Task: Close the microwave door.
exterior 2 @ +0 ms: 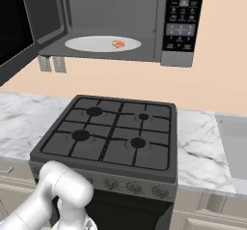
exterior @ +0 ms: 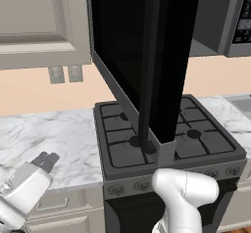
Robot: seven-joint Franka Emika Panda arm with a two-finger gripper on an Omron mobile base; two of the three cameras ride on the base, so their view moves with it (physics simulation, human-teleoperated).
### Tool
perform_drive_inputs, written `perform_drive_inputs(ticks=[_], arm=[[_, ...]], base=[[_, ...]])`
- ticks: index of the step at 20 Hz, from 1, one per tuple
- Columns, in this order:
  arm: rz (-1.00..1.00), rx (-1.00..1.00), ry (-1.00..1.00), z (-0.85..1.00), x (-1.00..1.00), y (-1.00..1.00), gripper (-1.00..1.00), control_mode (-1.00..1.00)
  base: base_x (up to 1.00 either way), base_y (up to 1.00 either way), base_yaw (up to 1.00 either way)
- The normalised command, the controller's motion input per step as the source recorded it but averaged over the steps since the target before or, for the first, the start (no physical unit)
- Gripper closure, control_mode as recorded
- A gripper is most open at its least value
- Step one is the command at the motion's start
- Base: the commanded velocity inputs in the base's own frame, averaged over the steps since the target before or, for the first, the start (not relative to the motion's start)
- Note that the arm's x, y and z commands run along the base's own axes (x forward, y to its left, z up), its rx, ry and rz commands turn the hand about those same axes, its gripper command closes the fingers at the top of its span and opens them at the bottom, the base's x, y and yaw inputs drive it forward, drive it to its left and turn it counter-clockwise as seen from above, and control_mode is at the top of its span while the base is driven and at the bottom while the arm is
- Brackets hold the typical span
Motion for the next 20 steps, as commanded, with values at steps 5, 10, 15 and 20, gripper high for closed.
perform_drive_inputs(ticks=[5, 10, 15, 20], arm=[[-0.17, -0.21, 0.14, 0.00, 1.00, -0.11, -1.00, -1.00], [-0.10, -0.01, 0.24, 0.00, 0.95, -0.54, -1.00, -1.00], [-0.06, -0.04, 0.37, 0.00, 0.80, -0.34, -1.00, -1.00], [-0.12, -0.07, 0.37, 0.00, 0.71, -0.35, -1.00, -1.00]], base=[[0.00, 0.00, 0.00], [0.00, 0.00, 0.00], [0.00, 0.00, 0.00], [0.00, 0.00, 0.00]])
